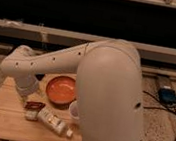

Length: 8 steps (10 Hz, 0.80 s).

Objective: Place the pepper on the white sponge

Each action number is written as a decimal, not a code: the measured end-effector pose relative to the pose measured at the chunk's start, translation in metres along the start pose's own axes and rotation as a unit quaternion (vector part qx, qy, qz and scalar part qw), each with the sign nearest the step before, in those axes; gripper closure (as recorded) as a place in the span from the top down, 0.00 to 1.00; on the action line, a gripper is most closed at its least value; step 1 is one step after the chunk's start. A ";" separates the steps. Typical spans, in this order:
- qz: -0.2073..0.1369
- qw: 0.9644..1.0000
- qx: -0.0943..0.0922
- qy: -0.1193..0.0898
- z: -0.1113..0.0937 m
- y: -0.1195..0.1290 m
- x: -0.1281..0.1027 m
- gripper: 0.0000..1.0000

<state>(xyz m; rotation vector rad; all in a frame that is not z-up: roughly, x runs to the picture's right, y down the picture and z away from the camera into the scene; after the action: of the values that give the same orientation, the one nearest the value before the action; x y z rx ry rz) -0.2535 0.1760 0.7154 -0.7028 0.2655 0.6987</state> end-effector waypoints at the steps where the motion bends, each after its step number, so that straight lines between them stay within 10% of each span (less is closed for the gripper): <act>1: -0.011 1.000 0.002 0.006 0.006 0.007 -0.003 0.65; 8: -0.045 0.998 0.009 0.042 0.048 0.019 -0.014 0.65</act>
<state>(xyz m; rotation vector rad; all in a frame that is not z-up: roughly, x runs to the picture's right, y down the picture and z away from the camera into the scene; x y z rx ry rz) -0.2767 0.2113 0.7480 -0.7231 0.3161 0.5818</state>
